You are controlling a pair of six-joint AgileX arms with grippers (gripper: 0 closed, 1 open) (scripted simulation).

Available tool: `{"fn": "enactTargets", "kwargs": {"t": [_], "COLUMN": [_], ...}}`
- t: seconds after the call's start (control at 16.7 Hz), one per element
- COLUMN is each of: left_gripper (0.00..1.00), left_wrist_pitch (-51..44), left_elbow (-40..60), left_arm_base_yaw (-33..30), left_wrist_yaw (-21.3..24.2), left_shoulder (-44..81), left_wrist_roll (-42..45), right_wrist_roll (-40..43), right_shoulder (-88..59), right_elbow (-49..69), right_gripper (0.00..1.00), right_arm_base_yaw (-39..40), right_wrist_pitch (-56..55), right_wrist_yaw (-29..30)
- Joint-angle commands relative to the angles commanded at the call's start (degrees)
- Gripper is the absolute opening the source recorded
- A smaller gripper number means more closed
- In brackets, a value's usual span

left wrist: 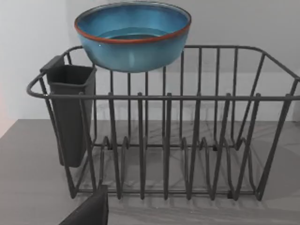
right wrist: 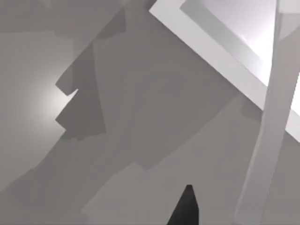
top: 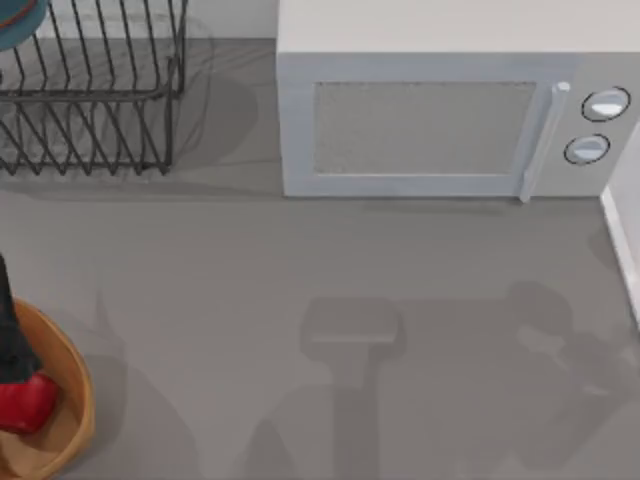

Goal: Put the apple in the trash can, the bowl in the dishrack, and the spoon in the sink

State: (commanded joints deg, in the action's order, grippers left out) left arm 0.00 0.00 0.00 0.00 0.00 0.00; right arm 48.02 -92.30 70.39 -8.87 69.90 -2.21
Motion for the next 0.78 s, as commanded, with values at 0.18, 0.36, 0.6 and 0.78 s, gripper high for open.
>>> {"fn": "enactTargets", "kwargs": {"t": [0.18, 0.36, 0.6, 0.78], "left_gripper": [1.0, 1.0, 1.0, 1.0], "left_wrist_pitch": [0.0, 0.0, 0.0, 0.0], "left_elbow": [0.0, 0.0, 0.0, 0.0], "left_arm_base_yaw": [0.0, 0.0, 0.0, 0.0], "left_wrist_yaw": [0.0, 0.0, 0.0, 0.0], "left_shoulder": [0.0, 0.0, 0.0, 0.0], "left_wrist_roll": [0.0, 0.0, 0.0, 0.0], "right_wrist_roll": [0.4, 0.6, 0.6, 0.3], "right_shoulder": [-11.4, -24.0, -40.7, -51.4], "right_elbow": [15.8, 34.5, 59.9, 76.1], "right_gripper": [0.0, 0.0, 0.0, 0.0], "right_arm_base_yaw": [-0.2, -0.5, -0.8, -0.9], "right_wrist_pitch": [5.2, 10.8, 18.0, 22.5], "right_wrist_yaw": [0.0, 0.1, 0.2, 0.3]}}
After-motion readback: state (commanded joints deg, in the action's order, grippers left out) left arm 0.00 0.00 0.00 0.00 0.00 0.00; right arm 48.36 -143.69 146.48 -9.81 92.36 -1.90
